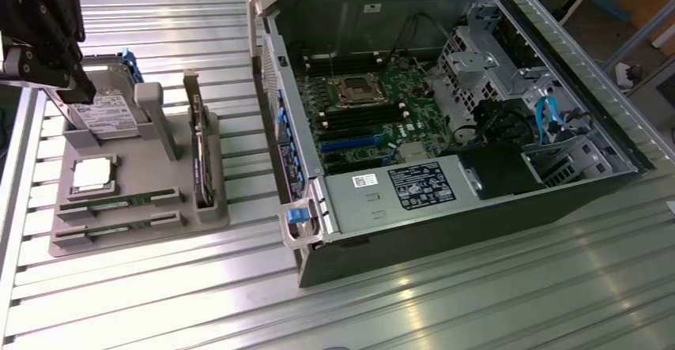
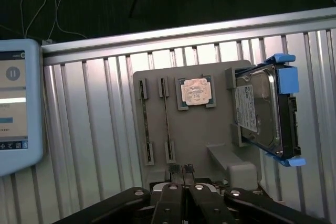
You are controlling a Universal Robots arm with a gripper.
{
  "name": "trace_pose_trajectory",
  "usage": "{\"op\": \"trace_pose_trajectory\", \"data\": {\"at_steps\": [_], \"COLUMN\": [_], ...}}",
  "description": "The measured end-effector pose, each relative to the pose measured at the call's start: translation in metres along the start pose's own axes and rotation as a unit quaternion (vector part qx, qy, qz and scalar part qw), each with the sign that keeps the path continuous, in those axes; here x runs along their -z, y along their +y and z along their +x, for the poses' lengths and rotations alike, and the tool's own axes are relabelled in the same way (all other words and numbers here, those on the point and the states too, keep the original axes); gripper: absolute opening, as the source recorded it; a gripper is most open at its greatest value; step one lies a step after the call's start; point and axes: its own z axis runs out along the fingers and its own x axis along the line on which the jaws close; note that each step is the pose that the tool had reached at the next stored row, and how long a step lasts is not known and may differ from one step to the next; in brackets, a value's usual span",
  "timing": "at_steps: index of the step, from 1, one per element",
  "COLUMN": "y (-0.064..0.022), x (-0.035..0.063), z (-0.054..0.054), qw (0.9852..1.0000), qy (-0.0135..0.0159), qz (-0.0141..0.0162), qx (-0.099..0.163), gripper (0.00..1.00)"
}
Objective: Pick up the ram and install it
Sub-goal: 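Pick up the ram and move it above insertion slot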
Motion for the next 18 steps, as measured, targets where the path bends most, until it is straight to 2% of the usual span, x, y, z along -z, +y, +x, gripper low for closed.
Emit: {"op": "trace_pose_trajectory", "data": {"at_steps": [2, 4, 5, 13, 14, 16, 18], "y": [0.0, 0.0001, 0.0001, 0.0, 0.0, 0.0001, 0.0002], "x": [0.0, 0.0, 0.0, -0.0084, -0.0136, -0.0173, -0.0177], "z": [0.0, 0.0, 0.0, 0.001, 0.001, 0.001, 0.001], "qw": [1.0, 1.0, 1.0, 1.0, 1.0, 1.0, 1.0], "qy": [0.0, 0.0, 0.0, 0.0002, 0.0002, 0.0003, 0.0003], "qz": [0.0, 0.0, 0.0, 0.0001, 0.0001, 0.0001, 0.0001], "qx": [0.0, 0.0, 0.0, 0.002, 0.003, 0.004, 0.005], "gripper": [0.24, 0.25, 0.32, 0.32, 0.32, 0.32, 0.32]}}
